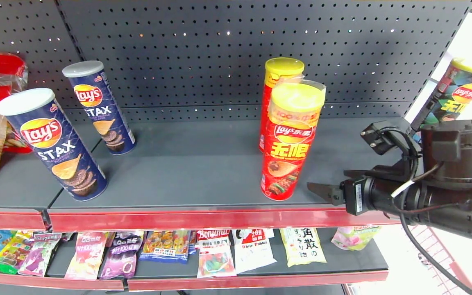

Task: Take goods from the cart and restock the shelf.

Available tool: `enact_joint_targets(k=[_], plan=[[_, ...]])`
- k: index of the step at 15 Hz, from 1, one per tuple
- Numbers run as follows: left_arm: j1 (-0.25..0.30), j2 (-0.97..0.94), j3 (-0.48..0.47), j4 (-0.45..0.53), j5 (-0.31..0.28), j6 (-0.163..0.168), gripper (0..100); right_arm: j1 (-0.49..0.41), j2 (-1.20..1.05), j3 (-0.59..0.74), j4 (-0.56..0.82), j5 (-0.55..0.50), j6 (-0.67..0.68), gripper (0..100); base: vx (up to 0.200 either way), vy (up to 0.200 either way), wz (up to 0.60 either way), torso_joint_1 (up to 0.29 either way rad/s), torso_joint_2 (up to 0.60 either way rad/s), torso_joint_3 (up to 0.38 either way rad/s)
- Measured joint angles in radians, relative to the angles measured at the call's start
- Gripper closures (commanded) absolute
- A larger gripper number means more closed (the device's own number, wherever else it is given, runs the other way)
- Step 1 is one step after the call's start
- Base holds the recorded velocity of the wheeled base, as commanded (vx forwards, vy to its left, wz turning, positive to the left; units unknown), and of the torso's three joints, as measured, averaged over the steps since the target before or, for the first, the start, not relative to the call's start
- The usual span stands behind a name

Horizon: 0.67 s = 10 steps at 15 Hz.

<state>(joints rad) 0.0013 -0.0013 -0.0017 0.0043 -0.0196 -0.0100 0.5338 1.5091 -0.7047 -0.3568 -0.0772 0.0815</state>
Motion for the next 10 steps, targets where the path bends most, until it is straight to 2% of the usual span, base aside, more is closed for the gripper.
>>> enact_joint_targets(k=[10], plan=[[0.0, 0.0, 0.0, 0.0, 0.0, 0.0, 0, 0.007, 0.079, -0.064, -0.001, -0.009, -0.015, 0, 0.0, 0.0, 0.0, 0.0, 0.0, 0.0]])
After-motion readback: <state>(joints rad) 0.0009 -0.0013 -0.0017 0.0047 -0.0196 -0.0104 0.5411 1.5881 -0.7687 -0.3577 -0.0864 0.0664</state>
